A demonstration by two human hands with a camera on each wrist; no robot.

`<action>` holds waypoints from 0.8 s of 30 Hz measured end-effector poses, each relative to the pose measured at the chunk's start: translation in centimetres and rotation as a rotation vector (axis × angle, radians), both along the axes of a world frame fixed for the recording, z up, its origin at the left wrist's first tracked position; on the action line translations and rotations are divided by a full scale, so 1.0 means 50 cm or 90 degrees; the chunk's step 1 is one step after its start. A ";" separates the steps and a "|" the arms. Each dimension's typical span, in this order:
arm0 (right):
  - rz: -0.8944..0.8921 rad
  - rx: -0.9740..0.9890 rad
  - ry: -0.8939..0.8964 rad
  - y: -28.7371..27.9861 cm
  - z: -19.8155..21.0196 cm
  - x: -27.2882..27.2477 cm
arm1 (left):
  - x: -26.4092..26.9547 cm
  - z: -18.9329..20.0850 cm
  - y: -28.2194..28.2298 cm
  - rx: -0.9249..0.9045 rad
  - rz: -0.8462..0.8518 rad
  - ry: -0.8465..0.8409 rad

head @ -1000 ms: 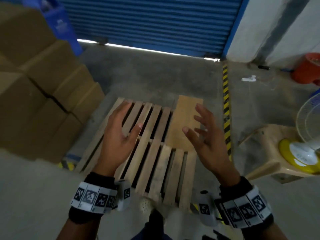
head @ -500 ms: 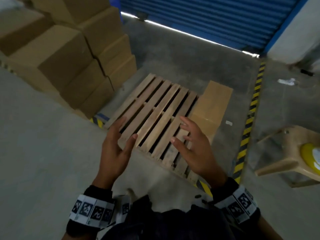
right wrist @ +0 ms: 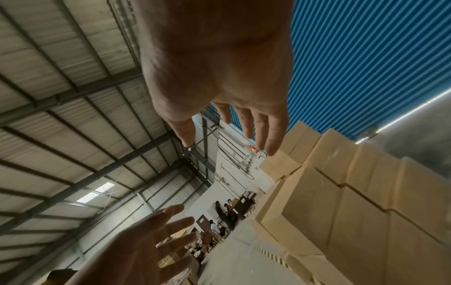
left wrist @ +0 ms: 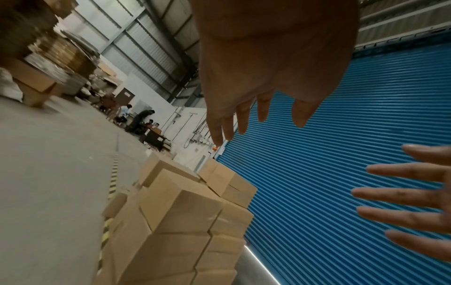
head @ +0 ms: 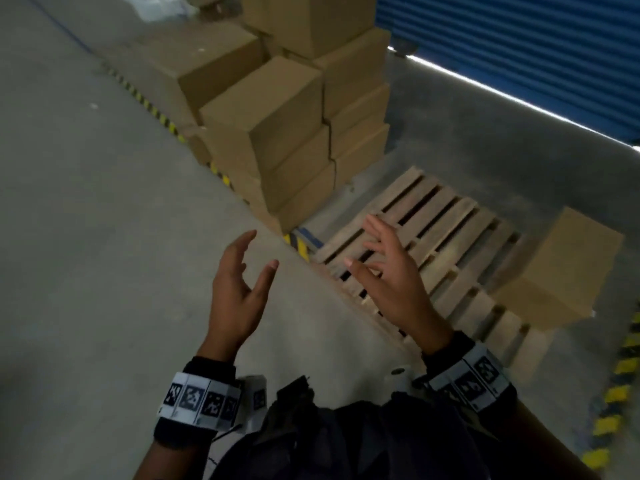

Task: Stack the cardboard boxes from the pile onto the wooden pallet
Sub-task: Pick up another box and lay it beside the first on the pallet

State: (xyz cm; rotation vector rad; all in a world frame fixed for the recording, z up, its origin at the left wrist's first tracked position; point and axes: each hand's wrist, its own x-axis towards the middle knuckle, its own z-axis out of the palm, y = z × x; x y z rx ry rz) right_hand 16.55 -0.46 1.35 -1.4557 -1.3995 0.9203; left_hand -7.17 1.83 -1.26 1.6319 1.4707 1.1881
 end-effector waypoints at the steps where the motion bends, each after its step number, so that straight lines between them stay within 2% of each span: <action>1: 0.002 0.001 -0.001 0.029 -0.001 -0.032 | -0.036 0.005 0.026 0.003 0.006 0.005; 5: 0.009 0.006 -0.002 0.141 -0.001 -0.133 | -0.139 0.019 0.137 0.017 0.016 0.018; 9: 0.006 0.009 -0.003 0.265 -0.005 -0.185 | -0.191 0.017 0.266 0.033 0.015 0.021; 16: -0.021 0.011 0.009 0.581 -0.042 -0.202 | -0.228 -0.004 0.577 0.040 0.014 0.050; 21: -0.056 -0.028 0.030 0.831 -0.048 -0.197 | -0.237 0.000 0.827 -0.034 0.021 0.059; 24: -0.080 -0.059 0.050 0.970 -0.031 -0.195 | -0.235 0.015 0.972 -0.049 0.030 0.019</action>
